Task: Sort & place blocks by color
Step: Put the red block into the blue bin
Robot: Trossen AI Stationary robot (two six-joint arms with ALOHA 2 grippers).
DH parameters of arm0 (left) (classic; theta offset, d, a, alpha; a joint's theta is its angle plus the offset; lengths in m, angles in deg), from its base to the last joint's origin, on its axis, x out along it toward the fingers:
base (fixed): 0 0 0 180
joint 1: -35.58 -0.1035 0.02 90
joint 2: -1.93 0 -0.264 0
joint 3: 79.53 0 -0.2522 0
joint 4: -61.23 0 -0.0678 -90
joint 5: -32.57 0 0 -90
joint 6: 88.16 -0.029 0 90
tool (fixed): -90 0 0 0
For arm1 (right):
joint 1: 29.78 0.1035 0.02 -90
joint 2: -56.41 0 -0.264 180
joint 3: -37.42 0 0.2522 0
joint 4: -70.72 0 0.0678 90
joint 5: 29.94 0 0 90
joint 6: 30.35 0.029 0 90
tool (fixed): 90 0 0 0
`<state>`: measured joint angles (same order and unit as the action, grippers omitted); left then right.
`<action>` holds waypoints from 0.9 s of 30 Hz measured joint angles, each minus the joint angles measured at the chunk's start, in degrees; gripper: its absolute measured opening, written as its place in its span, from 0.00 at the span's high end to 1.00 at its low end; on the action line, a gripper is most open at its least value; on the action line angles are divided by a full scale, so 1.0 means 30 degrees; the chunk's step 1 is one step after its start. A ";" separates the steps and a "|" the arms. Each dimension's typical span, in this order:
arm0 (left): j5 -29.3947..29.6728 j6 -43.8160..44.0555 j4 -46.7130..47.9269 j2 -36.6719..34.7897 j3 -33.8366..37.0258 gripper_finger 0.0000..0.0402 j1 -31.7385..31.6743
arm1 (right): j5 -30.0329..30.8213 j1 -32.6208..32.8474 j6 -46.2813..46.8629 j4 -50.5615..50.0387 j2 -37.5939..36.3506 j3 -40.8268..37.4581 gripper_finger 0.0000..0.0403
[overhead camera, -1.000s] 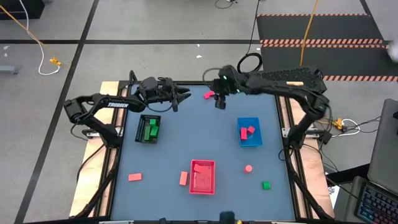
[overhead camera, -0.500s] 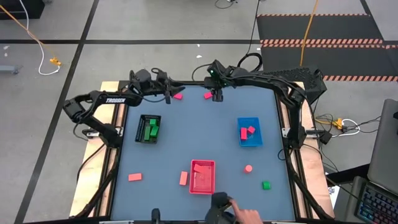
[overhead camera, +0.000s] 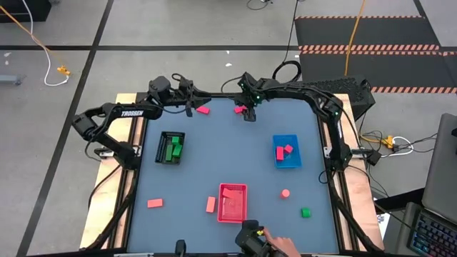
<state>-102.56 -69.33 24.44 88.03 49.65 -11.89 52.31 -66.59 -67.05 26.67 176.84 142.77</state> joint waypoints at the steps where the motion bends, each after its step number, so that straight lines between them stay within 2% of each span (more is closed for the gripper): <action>1: -0.0068 0.0059 0.0020 0.0000 0.0000 0.64 0.0083 | -0.0001 0.0000 -0.0003 0.0026 0.0279 0.0000 0.42; 11: -0.0391 -0.0212 0.0880 0.0000 0.0000 0.64 0.1128 | -0.0052 -0.0103 -0.0223 0.1105 0.1042 -0.0022 0.43; 18: -0.0370 -0.0267 0.1031 0.0007 0.0000 0.64 0.1378 | -0.1164 -0.0674 0.0706 0.1677 0.1355 -0.0029 0.46; 22: -0.0362 -0.0283 0.1138 0.0007 0.0000 0.64 0.1385 | -0.0911 -0.0612 0.0549 0.1811 0.1347 -0.0029 0.57; 27: -0.0355 -0.0254 0.1282 0.0007 0.0000 0.64 0.1385 | -0.0827 -0.0576 0.0319 0.1835 0.1347 -0.0029 0.85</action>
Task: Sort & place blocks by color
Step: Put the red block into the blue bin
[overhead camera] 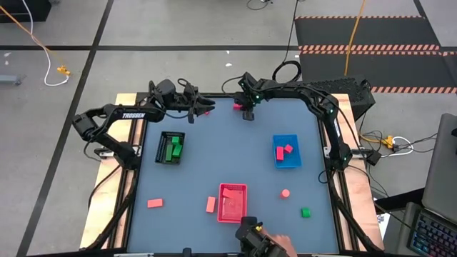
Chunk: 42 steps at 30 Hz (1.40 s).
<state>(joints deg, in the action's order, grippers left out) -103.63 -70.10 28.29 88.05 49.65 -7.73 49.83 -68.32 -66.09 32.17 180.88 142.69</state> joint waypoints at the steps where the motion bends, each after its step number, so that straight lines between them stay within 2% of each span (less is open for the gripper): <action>1: 0.0005 -0.0024 0.0036 0.0000 0.0000 0.64 0.0000 | 0.0004 0.0000 -0.0114 -0.0102 -0.0010 0.0000 0.89; 4: 0.0029 -0.0139 0.0111 0.0000 0.0000 0.64 0.0000 | 0.0186 0.0040 0.0156 -0.0530 -0.0167 0.0000 0.88; 11: 0.1005 -0.1083 0.1276 0.0000 0.0000 0.64 -0.0063 | 0.3152 0.0986 0.1171 -0.4500 -0.3021 -0.0007 0.88; 15: 0.1836 -0.1123 0.1674 0.0000 0.0000 0.64 -0.0220 | 0.3399 0.2030 0.3966 -0.7305 -0.5431 -0.0006 0.88; 21: 0.2083 -0.1516 0.1821 0.0000 0.0000 0.64 -0.0799 | 0.3469 0.4138 0.8413 -1.2202 -0.8550 0.0000 0.88; 27: 0.3274 -0.1063 0.2049 0.0000 0.0000 0.64 -0.1875 | 0.4763 0.6246 1.4822 -1.6930 -1.0282 -0.0067 0.88; 34: 0.3286 -0.0393 0.2078 0.0000 0.0000 0.64 -0.2856 | 0.4766 0.8323 2.0463 -1.8624 -1.1970 -0.3405 0.88; 42: 0.3279 -0.0525 0.2022 0.0000 0.0000 0.64 -0.2896 | 0.3610 1.0004 2.4573 -1.7369 -1.4023 -0.8418 0.88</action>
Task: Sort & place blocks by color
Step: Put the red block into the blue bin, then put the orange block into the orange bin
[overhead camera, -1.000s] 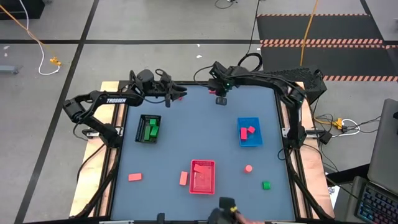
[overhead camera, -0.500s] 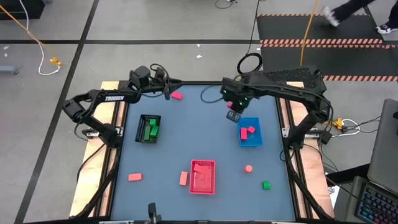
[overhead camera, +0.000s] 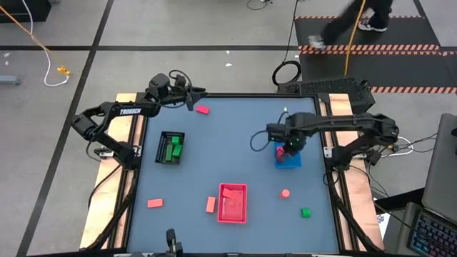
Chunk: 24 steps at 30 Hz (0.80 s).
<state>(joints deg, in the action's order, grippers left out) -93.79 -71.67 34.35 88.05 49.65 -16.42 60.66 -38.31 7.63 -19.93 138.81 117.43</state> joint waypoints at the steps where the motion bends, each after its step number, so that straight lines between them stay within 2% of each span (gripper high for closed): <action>1: 0.0002 -0.0158 -0.0011 0.0000 0.0000 0.64 0.0054 | -0.0256 0.0135 0.0275 0.0443 -0.0293 -0.0559 0.88; 6: -0.0007 -0.0917 -0.0039 0.0000 0.0000 0.64 0.0528 | -0.0729 0.0527 0.1246 0.3116 -0.1469 -0.2898 0.88; 8: 0.0000 -0.1215 -0.0039 0.0000 0.0000 0.64 0.0797 | -0.0699 0.0531 0.1553 0.4077 -0.1978 -0.3644 0.83; 11: 0.0091 -0.1398 -0.0039 0.0000 0.0000 0.64 0.1293 | -0.0699 0.0531 0.1989 0.5162 -0.2577 -0.4579 0.71; 16: 0.0144 -0.1438 -0.0037 0.0000 0.0000 0.64 0.1952 | -0.0678 0.0510 0.2115 0.5769 -0.3372 -0.5449 0.56; 24: 0.0153 -0.1531 0.0057 0.0000 0.0000 0.64 0.2567 | -0.1265 0.0753 0.1093 0.6883 -0.5250 -0.5483 0.49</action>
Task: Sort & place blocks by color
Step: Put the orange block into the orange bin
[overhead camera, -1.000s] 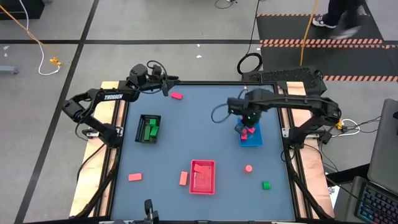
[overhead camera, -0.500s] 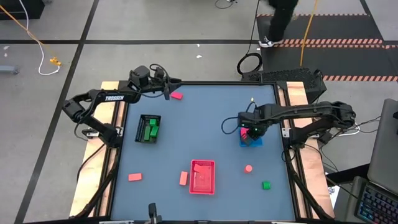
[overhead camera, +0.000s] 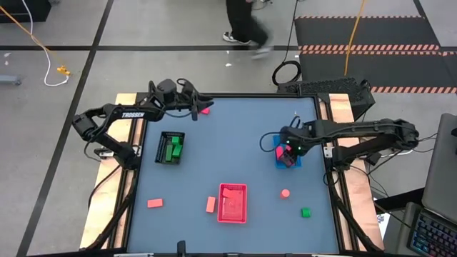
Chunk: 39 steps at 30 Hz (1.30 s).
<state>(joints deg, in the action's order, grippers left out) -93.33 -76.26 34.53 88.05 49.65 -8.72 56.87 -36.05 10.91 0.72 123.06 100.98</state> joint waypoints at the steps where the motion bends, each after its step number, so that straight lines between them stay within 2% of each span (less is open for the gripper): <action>1: -0.0004 -0.0155 0.0064 0.0000 0.0000 0.64 0.0107 | -0.0028 0.0192 -0.0197 0.0302 -0.0349 0.0000 0.49; 4: -0.0502 -0.0881 0.0281 0.0000 0.0000 0.64 0.0463 | -0.0038 0.1060 -0.0586 0.1279 -0.1206 0.0000 0.50; 10: -0.4525 -0.2293 0.0319 0.0000 0.0000 0.64 0.1525 | 0.0002 0.3796 -0.0760 0.1813 -0.2019 0.0007 0.50; 16: -0.4521 -0.1829 0.0479 0.0000 0.0000 0.64 0.3545 | 0.0116 0.6623 -0.0361 0.1821 -0.1942 0.0007 0.50; 21: -0.2082 -0.1543 0.0527 0.0000 0.0000 0.64 0.6216 | 0.0527 0.8729 0.0797 0.1821 -0.1931 0.0007 0.50; 27: 0.2977 -0.1263 0.0785 0.0000 0.0000 0.64 0.9895 | 0.2558 1.1288 0.2361 0.1966 -0.1921 -0.0116 0.50; 29: 0.4675 -0.0855 0.0789 0.0000 0.0000 0.64 1.0969 | 0.2679 1.2042 0.2940 0.2349 -0.1921 -0.0573 0.50; 39: 1.1177 0.1010 0.1002 0.0000 0.0000 0.64 1.5760 | 0.2628 1.4735 0.4334 0.8080 -0.1914 -0.4906 0.50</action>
<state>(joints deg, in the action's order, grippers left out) -59.80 -73.24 37.53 88.05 49.65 38.56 64.75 8.15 23.91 24.95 117.32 86.27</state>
